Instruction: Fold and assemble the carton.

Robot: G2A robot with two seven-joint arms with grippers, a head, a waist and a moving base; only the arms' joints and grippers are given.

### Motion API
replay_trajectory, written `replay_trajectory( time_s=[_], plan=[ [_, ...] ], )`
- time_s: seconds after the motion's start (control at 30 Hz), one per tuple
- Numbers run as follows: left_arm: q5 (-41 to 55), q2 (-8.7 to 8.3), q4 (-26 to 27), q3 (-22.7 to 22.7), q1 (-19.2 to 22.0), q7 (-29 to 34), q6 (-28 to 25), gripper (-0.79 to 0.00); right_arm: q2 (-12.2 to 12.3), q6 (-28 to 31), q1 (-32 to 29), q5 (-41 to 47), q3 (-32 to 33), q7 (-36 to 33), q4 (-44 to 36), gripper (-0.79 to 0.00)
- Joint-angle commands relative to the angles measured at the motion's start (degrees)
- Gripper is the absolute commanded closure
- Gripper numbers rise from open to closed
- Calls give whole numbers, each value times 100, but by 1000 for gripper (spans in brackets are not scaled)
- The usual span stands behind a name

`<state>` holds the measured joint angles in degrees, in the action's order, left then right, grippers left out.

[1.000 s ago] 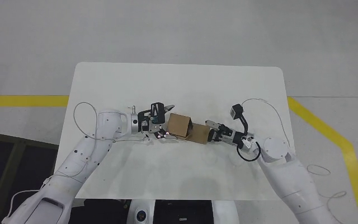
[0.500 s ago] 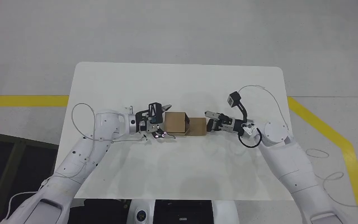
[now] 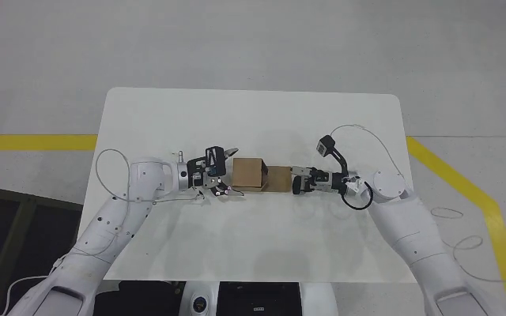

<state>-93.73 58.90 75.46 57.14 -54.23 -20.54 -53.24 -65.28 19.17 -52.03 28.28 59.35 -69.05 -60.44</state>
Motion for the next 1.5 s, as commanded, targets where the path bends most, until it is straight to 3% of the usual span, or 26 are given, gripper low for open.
replay_trajectory(
  time_s=[0.0, 0.47, 1.03, 1.47],
  plan=[
    [-34, -17, 8, 21, -39, -28, -16, -785, -27, 59, 55, 66, -44, -25, 91, -785],
    [-281, 11, 11, -161, 20, -13, 265, -785, -286, 293, 533, 316, -484, -176, 705, -785],
    [-28, 106, -258, -361, 249, -56, 198, -785, -591, 591, 831, 1410, -665, -821, 1075, -785],
    [-17, 104, -219, -372, 266, -29, 139, -785, -756, 612, 995, 1251, -842, -672, 1017, -785]
  ],
)
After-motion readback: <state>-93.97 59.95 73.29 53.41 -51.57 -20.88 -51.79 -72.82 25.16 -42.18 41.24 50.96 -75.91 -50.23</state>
